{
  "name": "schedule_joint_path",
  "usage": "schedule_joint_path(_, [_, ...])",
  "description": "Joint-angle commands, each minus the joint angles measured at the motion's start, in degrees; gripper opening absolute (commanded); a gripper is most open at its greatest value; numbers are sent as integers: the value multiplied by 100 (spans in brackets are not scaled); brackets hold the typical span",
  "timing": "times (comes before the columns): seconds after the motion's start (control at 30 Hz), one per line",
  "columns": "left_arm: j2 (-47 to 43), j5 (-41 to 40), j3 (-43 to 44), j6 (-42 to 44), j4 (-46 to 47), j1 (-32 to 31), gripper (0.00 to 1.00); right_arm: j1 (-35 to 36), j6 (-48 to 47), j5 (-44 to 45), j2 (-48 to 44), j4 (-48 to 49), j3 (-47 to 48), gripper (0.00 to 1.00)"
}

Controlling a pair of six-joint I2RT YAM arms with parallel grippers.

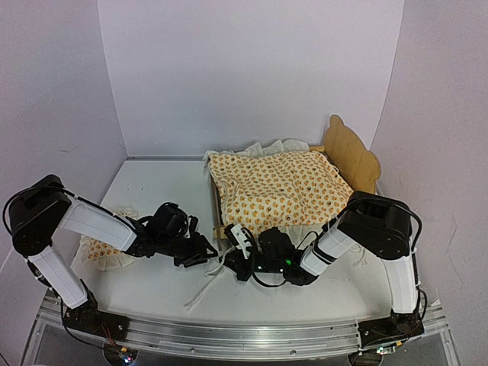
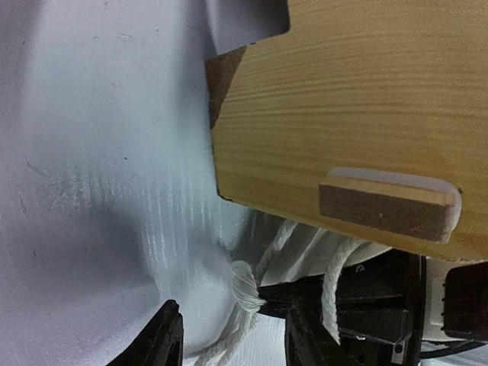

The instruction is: Set up the pet bed

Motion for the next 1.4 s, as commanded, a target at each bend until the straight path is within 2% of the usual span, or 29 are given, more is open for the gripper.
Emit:
schedule_joint_path(0.0, [76, -126, 281, -799, 264, -8, 49, 15, -116, -146, 25, 376, 71, 0])
schedule_joint_path(0.13, [299, -1, 337, -1161, 529, -34, 49, 13, -139, -180, 14, 409, 53, 0])
schedule_joint_path(0.5, [820, 423, 108, -2162, 1673, -39, 39, 20, -176, -221, -4, 505, 7, 0])
schedule_joint_path(0.7, [969, 580, -113, -2537, 2323, -105, 27, 15, -170, -192, -28, 578, -25, 0])
schedule_joint_path(0.8, [843, 462, -300, -2634, 2457, -105, 7, 15, -158, -152, -74, 608, -77, 0])
schedule_joint_path(0.9, [676, 305, -377, -2514, 2477, -100, 0, 20, 79, 53, -251, 560, -252, 0])
schedule_joint_path(0.97, [621, 276, -372, -2405, 2487, -96, 0, 33, 427, 332, -651, 363, -630, 15])
schedule_joint_path(1.03, [601, 278, -358, -2357, 2501, -96, 0, 76, 855, 582, -1275, -382, -988, 26])
schedule_joint_path(1.13, [606, 311, -321, -2259, 2521, -88, 0, 242, 1456, 668, -2126, -2990, -782, 36])
schedule_joint_path(1.2, [628, 363, -276, -2182, 2517, -79, 0, 523, 1438, 708, -2369, -4455, -374, 43])
schedule_joint_path(1.3, [673, 440, -237, -2124, 2517, -51, 0, 792, 1349, 774, -2409, -5861, 131, 58])
schedule_joint_path(1.37, [715, 529, -209, -2056, 2517, -8, 0, 924, 1072, 785, -2373, -6443, 452, 65])
